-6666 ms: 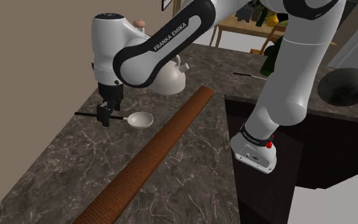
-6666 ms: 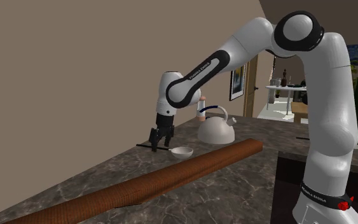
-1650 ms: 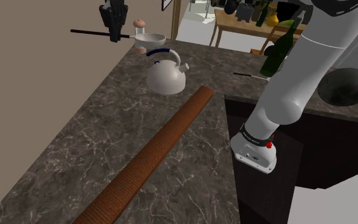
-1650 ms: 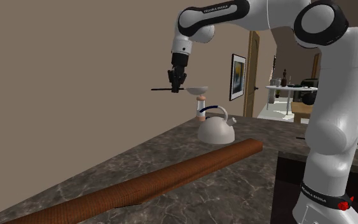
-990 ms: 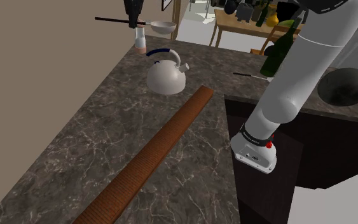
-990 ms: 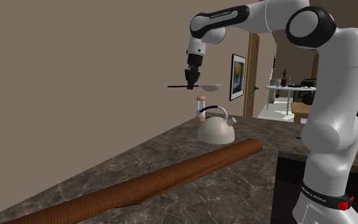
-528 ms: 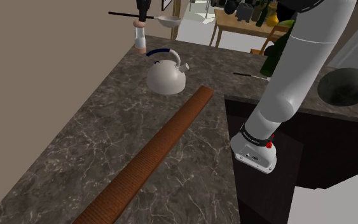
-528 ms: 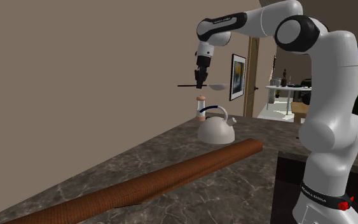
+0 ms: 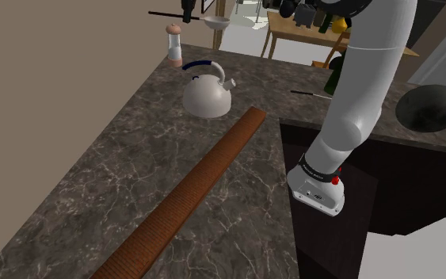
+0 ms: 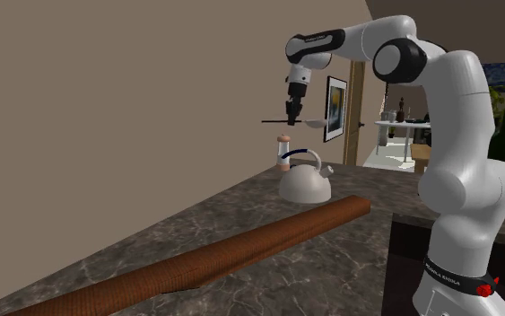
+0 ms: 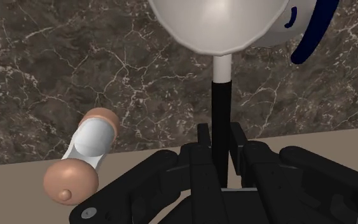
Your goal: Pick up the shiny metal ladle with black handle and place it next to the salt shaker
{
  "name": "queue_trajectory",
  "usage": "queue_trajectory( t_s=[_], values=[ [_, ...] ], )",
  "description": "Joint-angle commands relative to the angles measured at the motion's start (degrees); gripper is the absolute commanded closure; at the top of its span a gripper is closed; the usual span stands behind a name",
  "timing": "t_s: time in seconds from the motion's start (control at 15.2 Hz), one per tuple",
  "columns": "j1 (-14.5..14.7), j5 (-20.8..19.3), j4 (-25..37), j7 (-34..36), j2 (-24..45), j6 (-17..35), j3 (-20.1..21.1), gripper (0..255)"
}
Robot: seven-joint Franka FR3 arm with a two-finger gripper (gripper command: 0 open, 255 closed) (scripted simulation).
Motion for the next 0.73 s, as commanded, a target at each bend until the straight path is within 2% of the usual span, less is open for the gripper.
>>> queue_trajectory(
  t_s=[0.0,0.66],
  values=[
    [-0.2,0.0,-1.3,-0.6,0.1,1.3,-0.1,255],
    [-0.1,0.3,-10.8,-1.7,-1.2,9.5,-0.1,255]
  ],
)
